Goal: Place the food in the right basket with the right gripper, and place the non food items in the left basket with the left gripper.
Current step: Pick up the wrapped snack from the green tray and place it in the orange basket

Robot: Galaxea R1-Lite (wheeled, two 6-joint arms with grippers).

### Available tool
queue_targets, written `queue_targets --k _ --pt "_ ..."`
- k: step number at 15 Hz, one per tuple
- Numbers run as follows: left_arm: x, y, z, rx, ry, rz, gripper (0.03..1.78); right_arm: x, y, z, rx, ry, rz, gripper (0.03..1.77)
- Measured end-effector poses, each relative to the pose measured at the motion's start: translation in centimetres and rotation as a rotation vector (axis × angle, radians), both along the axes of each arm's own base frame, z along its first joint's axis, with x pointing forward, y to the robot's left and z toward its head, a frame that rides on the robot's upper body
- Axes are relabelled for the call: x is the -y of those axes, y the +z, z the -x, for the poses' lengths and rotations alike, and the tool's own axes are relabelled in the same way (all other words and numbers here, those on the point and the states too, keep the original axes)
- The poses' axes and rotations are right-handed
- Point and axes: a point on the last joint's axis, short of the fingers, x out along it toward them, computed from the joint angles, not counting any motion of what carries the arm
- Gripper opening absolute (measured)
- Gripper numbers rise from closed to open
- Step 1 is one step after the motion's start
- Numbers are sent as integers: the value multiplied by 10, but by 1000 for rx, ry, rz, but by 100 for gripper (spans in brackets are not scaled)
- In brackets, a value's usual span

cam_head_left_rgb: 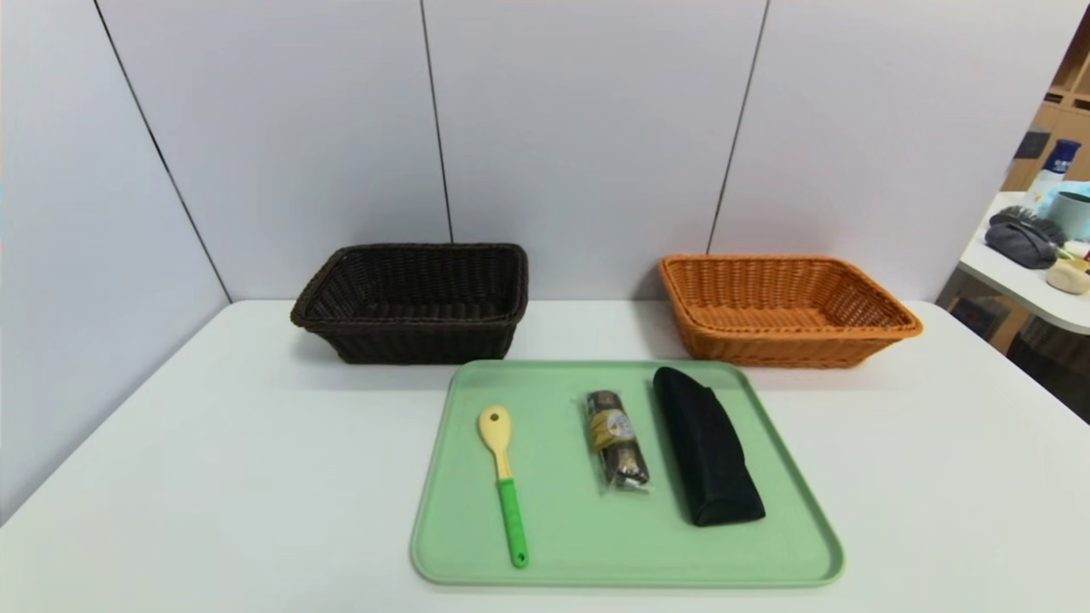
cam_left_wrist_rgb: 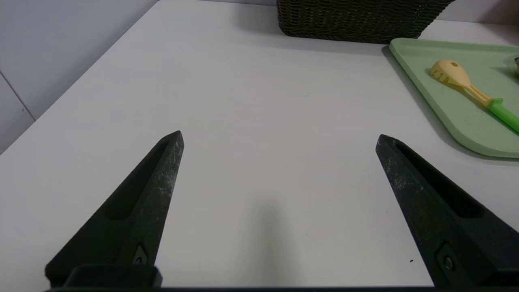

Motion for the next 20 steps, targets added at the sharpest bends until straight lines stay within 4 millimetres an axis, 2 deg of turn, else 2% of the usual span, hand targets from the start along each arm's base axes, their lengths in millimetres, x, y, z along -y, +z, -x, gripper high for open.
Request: queue_targets --k 2,4,8,11,14,16,18,20 --pt "0 7 2 29 -4 1 169 0 5 2 12 -1 3 170" --pt "0 25 10 65 -27 -5 169 0 25 10 38 2 3 170" --pt "2 71 38 53 -103 -33 169 -1 92 41 23 32 21 170" --pt "2 117 41 27 -120 -40 169 -2 157 42 17 43 56 170" --pt "2 175 25 16 -131 -54 169 -2 219 17 4 76 83 170" --pt "3 208 2 -15 -142 -72 169 -2 251 -12 -32 95 105 170" --pt "4 226 -29 -76 -161 -79 169 -3 277 -48 -83 123 116 170" --pt "6 232 -62 -160 -197 -74 169 -8 292 -87 -136 189 120 170"
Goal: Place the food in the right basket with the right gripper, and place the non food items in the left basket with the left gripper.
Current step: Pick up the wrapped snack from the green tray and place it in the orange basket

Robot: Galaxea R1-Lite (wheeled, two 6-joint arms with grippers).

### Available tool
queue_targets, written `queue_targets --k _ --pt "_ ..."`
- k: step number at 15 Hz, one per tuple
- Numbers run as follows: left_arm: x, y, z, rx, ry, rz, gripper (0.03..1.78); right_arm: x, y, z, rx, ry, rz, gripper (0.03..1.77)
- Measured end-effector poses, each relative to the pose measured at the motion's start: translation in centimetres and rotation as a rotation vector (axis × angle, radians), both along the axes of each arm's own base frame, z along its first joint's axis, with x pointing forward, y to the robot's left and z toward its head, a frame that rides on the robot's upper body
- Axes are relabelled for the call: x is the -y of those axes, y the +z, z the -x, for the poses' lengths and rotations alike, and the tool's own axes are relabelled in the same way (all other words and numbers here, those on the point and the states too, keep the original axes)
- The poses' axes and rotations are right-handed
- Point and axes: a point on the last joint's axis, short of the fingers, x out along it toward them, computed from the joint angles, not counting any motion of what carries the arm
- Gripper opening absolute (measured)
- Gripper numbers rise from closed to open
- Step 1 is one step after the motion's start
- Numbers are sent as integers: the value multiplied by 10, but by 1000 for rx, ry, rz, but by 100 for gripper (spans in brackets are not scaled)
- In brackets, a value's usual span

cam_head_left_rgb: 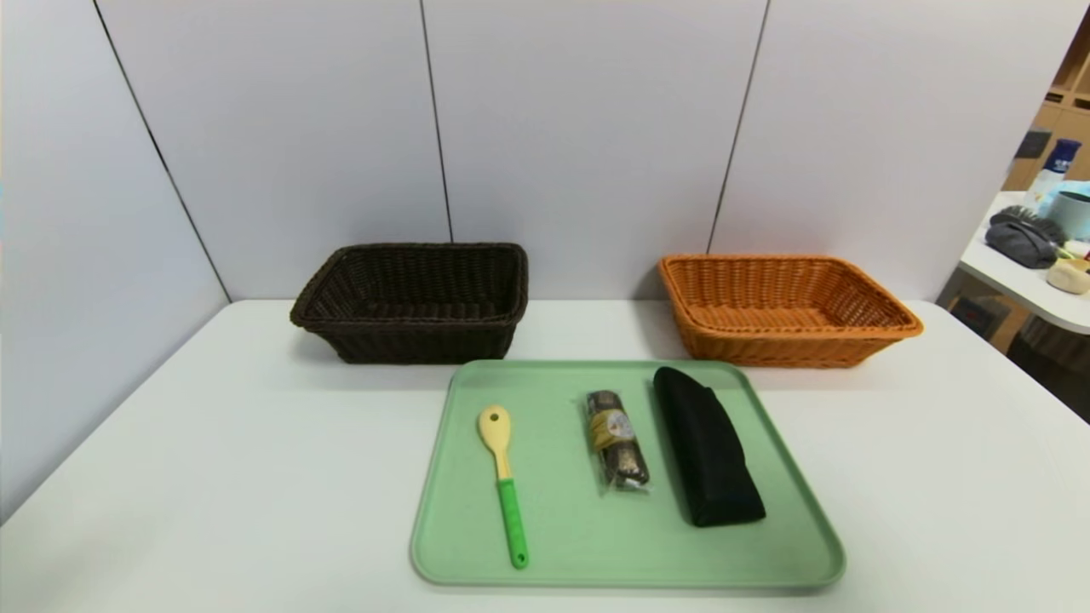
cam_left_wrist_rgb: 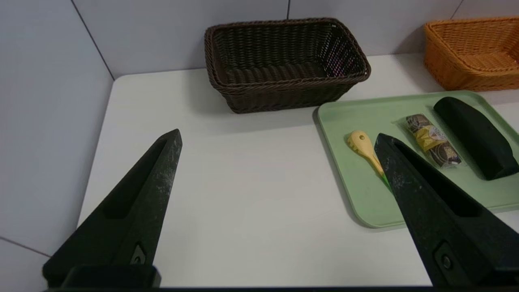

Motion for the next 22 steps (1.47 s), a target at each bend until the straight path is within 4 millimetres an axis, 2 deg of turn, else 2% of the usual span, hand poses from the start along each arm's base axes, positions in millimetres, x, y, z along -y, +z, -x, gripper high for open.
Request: queue_targets --k 2,5,10,12,16,22 --pt "3 -1 -28 -83 -49 7 169 -13 4 -36 -64 68 9 170" --pt "14 -10 -61 -203 -110 21 169 -41 0 -82 -157 113 34 170" --pt "45 -24 -96 -332 -131 1 169 -102 -36 -147 -362 219 121 170" --pt "56 -27 -106 -341 -127 -17 169 -123 -53 -162 -447 255 156 170" --pt "71 -36 -122 -371 -127 -47 169 -158 -83 -175 -624 289 182 170" --pt "80 -45 -130 -417 -139 -61 169 -213 -105 -185 -798 276 138 170"
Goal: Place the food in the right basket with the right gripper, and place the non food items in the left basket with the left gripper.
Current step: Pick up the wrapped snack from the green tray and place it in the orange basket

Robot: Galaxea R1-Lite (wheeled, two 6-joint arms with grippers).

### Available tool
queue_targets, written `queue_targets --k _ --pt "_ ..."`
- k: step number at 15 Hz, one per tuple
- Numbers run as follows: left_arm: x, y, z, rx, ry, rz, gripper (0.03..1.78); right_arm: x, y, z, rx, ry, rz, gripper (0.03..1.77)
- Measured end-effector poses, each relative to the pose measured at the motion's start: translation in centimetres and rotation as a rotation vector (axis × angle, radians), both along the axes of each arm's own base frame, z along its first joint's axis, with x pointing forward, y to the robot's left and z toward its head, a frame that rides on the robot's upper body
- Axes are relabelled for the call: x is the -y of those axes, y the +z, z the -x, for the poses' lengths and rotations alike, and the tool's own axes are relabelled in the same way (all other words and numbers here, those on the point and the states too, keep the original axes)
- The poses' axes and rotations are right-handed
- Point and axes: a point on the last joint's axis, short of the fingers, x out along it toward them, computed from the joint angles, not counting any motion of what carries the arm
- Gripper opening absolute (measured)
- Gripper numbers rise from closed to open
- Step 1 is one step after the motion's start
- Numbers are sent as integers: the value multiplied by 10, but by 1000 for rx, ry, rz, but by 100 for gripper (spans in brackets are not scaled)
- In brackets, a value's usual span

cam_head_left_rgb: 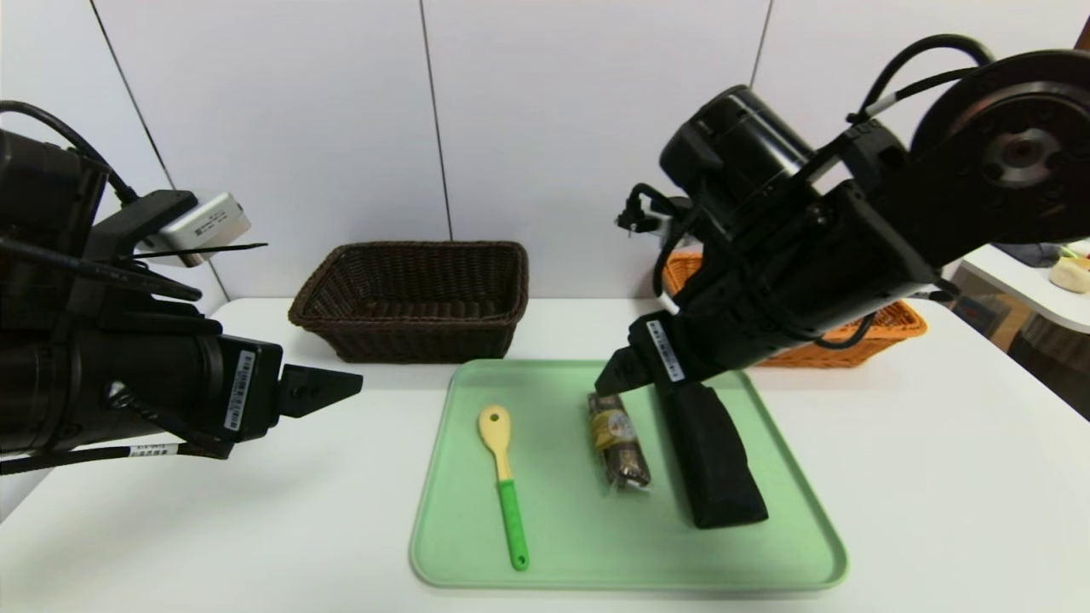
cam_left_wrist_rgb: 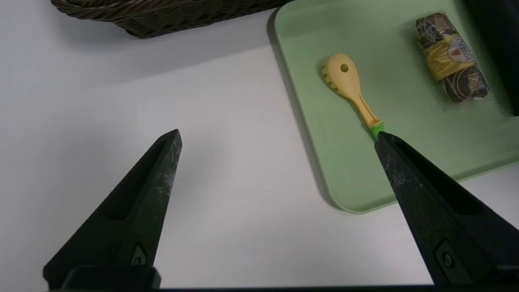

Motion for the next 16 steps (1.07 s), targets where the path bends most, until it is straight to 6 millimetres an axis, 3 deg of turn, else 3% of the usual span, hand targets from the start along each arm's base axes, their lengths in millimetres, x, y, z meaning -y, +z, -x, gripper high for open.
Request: queue_targets --k 4,16 --pt "0 1 1 -4 13 21 169 -30 -17 -1 -101 -64 11 170" --pt "-2 2 5 -1 18 49 169 -53 -80 -34 -232 -247 103 170"
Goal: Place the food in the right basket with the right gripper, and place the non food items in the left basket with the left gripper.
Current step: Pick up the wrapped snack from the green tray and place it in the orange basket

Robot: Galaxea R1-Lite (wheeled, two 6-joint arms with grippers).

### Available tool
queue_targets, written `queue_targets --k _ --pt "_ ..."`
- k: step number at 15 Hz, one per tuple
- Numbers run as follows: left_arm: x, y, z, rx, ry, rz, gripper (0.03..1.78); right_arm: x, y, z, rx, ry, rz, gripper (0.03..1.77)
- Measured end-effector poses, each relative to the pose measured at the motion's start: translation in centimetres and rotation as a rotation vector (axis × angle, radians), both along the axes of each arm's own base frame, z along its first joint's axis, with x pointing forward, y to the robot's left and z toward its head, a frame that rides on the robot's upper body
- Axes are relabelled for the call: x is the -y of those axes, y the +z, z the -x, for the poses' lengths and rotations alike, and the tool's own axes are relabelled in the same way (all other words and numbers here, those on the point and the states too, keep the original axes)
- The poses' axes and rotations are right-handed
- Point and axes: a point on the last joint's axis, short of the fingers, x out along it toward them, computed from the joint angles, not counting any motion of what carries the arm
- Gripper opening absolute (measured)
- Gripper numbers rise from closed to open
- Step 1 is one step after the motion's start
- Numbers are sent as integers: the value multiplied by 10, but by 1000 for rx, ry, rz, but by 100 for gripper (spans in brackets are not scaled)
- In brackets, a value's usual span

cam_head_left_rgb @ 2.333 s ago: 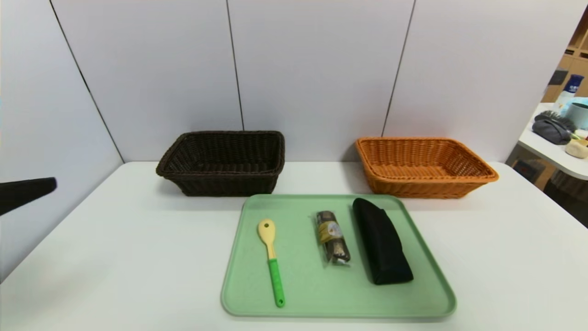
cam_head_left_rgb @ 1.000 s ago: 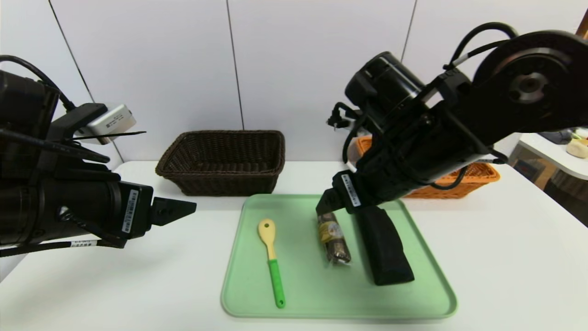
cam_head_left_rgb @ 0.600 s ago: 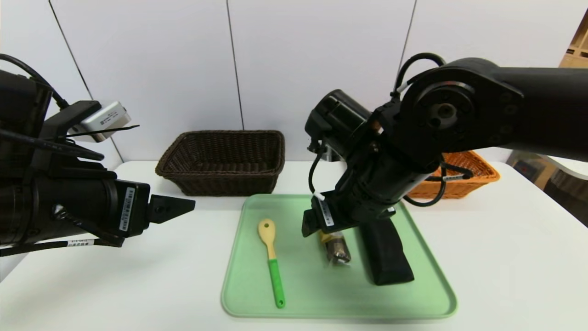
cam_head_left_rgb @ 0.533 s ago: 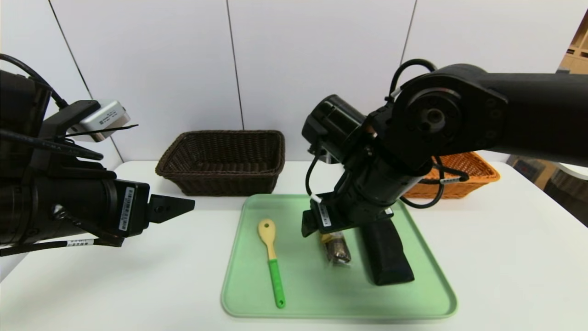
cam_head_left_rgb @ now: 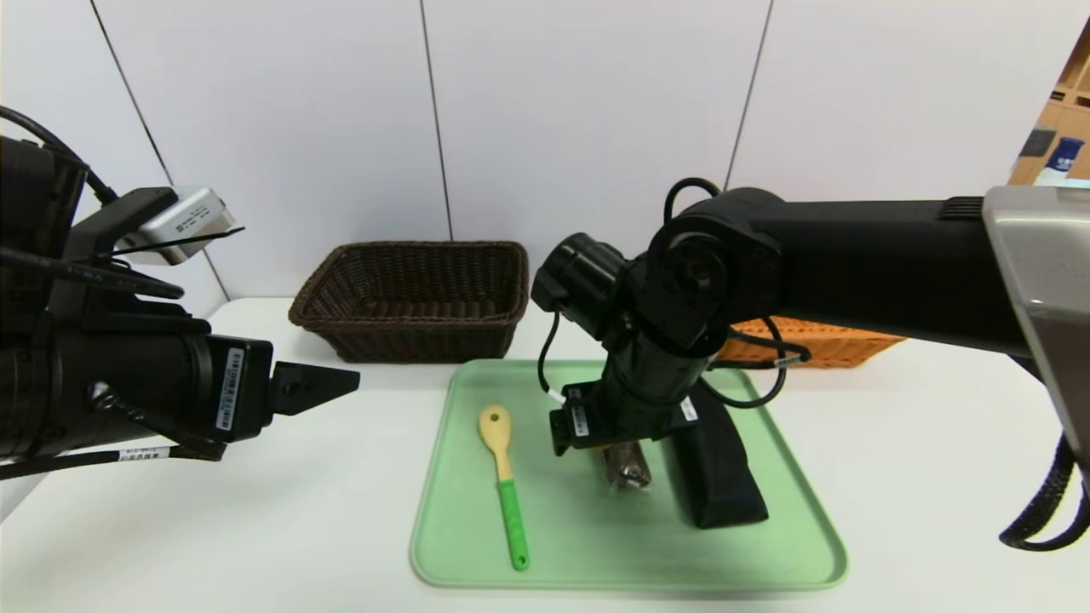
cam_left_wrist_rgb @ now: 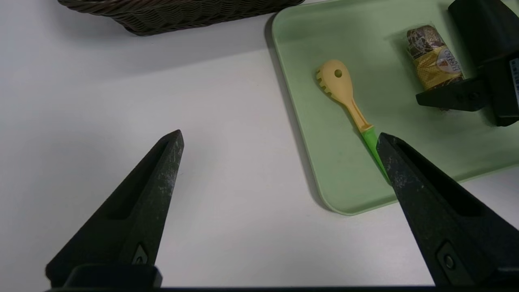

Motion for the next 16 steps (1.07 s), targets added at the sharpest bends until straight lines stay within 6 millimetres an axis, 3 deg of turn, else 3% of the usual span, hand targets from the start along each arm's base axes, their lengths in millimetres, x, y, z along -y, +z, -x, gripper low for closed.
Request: queue_targets --k 5,15,16 --pt "0 0 0 -1 1 3 169 3 -15 -13 -27 -25 13 170" --pt "1 -2 -2 -9 2 4 169 4 -24 -23 -26 -37 16 170" --pt "1 -2 -2 -10 2 4 169 4 -24 -23 -26 -36 16 159"
